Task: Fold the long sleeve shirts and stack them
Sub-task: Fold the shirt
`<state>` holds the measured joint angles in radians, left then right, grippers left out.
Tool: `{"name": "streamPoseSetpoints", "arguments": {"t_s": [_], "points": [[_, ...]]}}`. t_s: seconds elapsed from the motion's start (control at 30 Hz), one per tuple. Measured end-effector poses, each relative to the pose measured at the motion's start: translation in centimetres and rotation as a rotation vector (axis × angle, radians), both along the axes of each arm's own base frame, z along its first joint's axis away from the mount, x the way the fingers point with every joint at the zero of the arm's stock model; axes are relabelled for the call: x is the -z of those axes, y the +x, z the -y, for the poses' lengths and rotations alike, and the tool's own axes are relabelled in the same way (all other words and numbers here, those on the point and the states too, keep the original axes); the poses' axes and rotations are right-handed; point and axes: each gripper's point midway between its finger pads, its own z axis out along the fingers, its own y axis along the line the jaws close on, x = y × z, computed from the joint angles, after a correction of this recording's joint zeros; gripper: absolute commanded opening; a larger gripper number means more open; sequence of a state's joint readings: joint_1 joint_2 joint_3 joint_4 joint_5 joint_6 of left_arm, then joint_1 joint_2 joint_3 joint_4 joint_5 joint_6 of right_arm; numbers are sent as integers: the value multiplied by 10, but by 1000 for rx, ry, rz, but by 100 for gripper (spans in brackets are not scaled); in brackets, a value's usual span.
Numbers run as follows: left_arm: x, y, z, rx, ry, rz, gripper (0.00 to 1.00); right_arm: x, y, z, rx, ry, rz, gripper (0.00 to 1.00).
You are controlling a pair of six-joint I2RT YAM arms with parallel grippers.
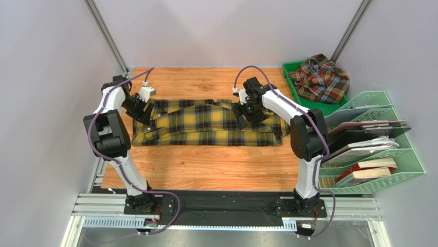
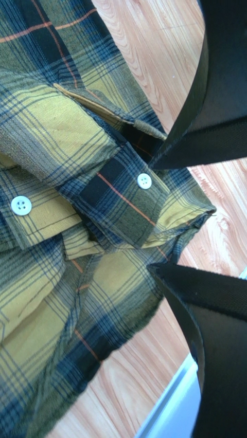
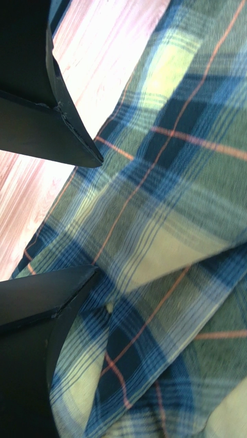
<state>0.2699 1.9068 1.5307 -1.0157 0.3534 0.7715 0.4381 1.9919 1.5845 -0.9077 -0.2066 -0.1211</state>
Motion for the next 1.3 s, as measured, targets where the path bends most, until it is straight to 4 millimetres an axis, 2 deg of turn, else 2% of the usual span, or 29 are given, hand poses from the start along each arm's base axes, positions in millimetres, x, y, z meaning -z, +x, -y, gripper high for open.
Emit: {"name": "streamPoseSetpoints", "arguments": {"t_s": [0.23,0.3,0.33,0.4,0.47,0.53,0.83,1.0,1.1,1.13,1.2,1.23,1.3], "points": [[17,0,6,19,-18,-52,60,2,3,16,34,-27,-10,75],[20,3,8,24,-22,-58,52,3,3,18,35,-35,-12,74],[21,4,8,24,-23,-60,43,3,3,18,34,-39,-13,74],[23,8,7,22,-24,-60,35,5,2,20,34,-46,-18,74],[22,11,7,19,-27,-54,21,9,2,22,37,-56,-28,74],[19,14,6,20,-26,-44,1,13,1,24,40,-65,-41,73],[3,24,3,24,-12,-9,0,27,5,36,68,-93,-68,73],[2,30,-4,16,31,12,0,28,9,37,72,-98,-65,72],[3,34,-9,2,53,23,28,28,11,37,75,-104,-61,69],[3,35,-10,-8,57,25,44,28,14,38,77,-110,-58,68],[3,38,-12,-24,61,34,69,29,21,38,79,-124,-47,66],[2,40,-12,-43,53,43,85,30,28,39,76,-137,-37,66],[-4,44,-13,-77,33,67,89,36,42,41,67,-173,-17,66]]}}
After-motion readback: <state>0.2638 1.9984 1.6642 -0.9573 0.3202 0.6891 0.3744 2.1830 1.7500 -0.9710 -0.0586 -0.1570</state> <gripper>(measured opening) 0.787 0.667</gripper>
